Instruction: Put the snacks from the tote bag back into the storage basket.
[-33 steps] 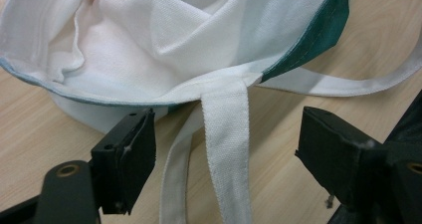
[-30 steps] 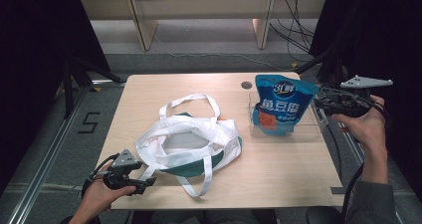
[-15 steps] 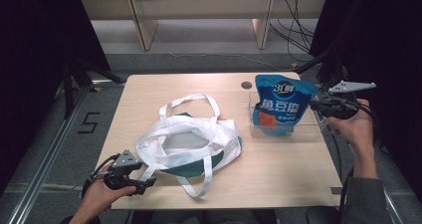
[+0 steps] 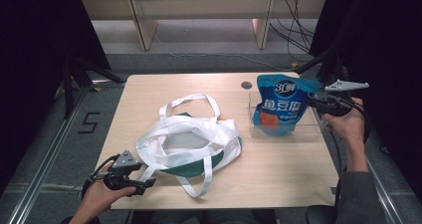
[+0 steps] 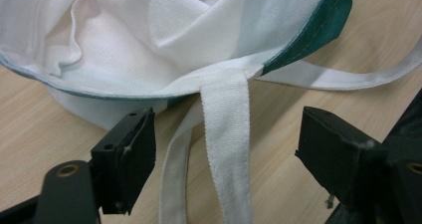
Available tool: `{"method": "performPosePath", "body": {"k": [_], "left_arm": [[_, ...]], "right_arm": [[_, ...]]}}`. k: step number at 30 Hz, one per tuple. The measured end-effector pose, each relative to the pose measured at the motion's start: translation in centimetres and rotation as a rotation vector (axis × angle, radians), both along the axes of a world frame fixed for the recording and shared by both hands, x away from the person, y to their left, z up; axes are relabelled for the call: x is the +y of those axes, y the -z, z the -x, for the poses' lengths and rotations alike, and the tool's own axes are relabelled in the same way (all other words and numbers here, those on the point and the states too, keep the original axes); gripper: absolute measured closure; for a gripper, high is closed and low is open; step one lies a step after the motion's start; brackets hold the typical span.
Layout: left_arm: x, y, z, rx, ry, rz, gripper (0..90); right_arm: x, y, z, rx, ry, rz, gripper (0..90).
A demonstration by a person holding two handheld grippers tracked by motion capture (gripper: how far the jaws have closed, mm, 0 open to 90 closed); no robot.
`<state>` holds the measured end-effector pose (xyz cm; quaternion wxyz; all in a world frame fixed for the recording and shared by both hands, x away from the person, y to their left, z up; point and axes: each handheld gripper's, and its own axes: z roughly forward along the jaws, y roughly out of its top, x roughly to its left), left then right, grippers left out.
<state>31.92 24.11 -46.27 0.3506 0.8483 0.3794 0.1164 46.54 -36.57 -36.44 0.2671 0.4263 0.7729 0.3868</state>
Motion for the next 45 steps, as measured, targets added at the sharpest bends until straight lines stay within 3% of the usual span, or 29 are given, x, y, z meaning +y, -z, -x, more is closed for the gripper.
{"method": "performPosePath", "body": {"k": [1, 6, 9, 14, 15, 16, 18, 20, 21, 23, 27, 30, 33, 34, 35, 36, 37, 39, 40, 45], "left_arm": [[0.0, 0.0, 0.0, 0.001, -0.001, 0.0, 22.5], [0.0, 0.0, 0.0, 0.0, -0.002, -0.001, 22.5], [0.1, 0.0, 0.0, -0.003, -0.002, -0.001, 22.4], [0.1, -0.1, 0.0, -0.008, 0.001, -0.006, 22.4], [0.2, -0.2, 0.0, -0.012, 0.005, -0.008, 22.5], [0.2, -0.2, 0.0, -0.011, 0.002, -0.006, 22.4], [0.2, -0.2, 0.0, -0.012, 0.002, -0.006, 22.4], [0.2, -0.2, 0.0, -0.013, 0.003, -0.006, 22.4], [0.2, -0.2, 0.0, -0.012, 0.005, -0.008, 22.4], [0.2, -0.2, 0.0, -0.013, 0.003, -0.006, 22.4], [0.1, -0.2, -0.2, -0.014, 0.014, -0.012, 22.5], [0.0, -0.1, -0.1, -0.008, 0.002, 0.003, 22.5], [0.2, -0.2, -0.1, -0.018, 0.011, -0.009, 22.5], [0.2, -0.3, -0.1, -0.015, 0.01, -0.008, 22.5], [0.2, -0.3, -0.2, -0.017, 0.012, -0.009, 22.5], [0.2, -0.2, -0.2, -0.016, 0.011, -0.007, 22.4], [0.2, -0.3, -0.2, -0.014, 0.013, -0.012, 22.5], [0.1, -0.2, -0.2, -0.018, 0.009, -0.013, 22.5], [0.1, -0.2, -0.2, -0.018, 0.009, -0.014, 22.4], [0.2, -0.2, -0.1, -0.016, 0.014, -0.01, 22.5]], "right_arm": [[-0.2, 0.0, -0.2, -0.018, -0.007, 0.02, 90.0], [-0.3, 0.1, -0.4, -0.016, -0.01, 0.012, 90.0], [-0.1, 0.1, 0.0, 0.012, 0.007, -0.016, 88.1], [0.6, -0.1, 0.7, 0.039, 0.023, 0.018, 76.1], [1.0, -0.1, 1.1, 0.073, 0.05, -0.002, 73.2], [1.0, 0.1, 1.1, 0.039, 0.031, 0.017, 70.6], [1.5, 0.0, 1.7, 0.08, 0.061, -0.008, 66.2], [1.9, 0.2, 2.0, 0.068, 0.072, -0.001, 59.1], [2.2, 0.2, 2.2, 0.087, 0.086, -0.013, 56.5], [2.3, 0.4, 2.3, 0.085, 0.061, 0.001, 52.3], [3.1, 0.4, 3.6, 0.09, 0.112, -0.011, 45.3], [3.7, 0.7, 4.3, 0.087, 0.082, -0.025, 43.2], [4.5, 1.1, 5.2, 0.083, 0.068, -0.032, 41.7], [5.0, 1.2, 5.5, 0.104, 0.069, -0.053, 41.3], [5.1, 1.4, 5.6, 0.069, 0.04, -0.023, 41.2], [5.7, 1.5, 6.0, 0.101, 0.051, -0.047, 40.9], [5.9, 1.8, 5.9, 0.081, 0.011, -0.021, 40.7], [6.9, 2.5, 6.4, 0.091, -0.006, -0.042, 40.2], [7.6, 2.7, 6.7, 0.12, -0.008, -0.054, 40.1], [9.3, 4.2, 7.1, 0.13, -0.064, -0.035, 39.2]]}}
